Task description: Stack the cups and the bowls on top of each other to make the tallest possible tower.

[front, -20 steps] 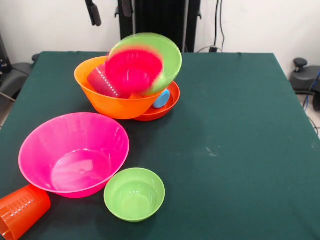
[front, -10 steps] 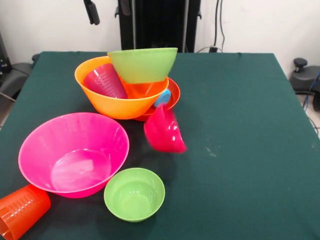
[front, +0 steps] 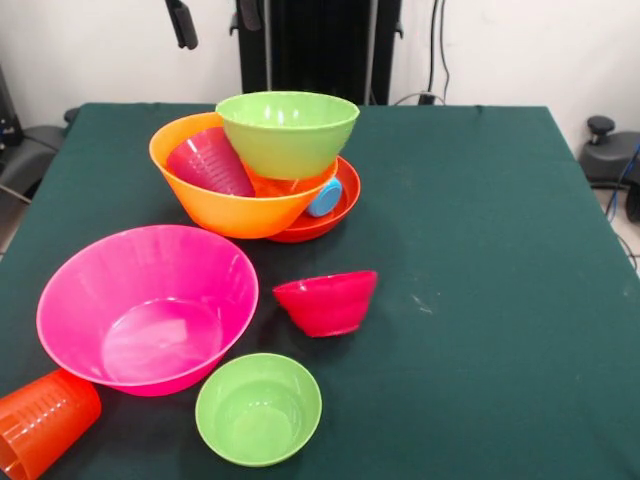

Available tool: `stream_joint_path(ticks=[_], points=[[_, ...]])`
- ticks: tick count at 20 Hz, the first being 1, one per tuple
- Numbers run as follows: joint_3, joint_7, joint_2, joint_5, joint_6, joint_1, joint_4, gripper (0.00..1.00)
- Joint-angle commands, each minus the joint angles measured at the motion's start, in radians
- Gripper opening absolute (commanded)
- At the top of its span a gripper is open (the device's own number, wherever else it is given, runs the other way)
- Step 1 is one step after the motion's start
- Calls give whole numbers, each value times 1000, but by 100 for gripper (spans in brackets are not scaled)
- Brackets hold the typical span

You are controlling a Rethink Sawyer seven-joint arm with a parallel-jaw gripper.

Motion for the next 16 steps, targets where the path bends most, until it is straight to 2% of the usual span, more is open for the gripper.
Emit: stream_joint_path(ticks=[1, 4, 7, 10, 13, 16], points=[[-34, -286, 48, -23, 2, 56, -84, 100], [-51, -235, 74, -25, -29, 70, -100, 100], [-102, -162, 200, -43, -96, 131, -186, 100], [-157, -129, 291, -70, -81, 207, -294, 100], [-210, -28, 324, -104, -121, 268, -352, 100], [-244, 45, 340, -97, -173, 301, -365, 100]])
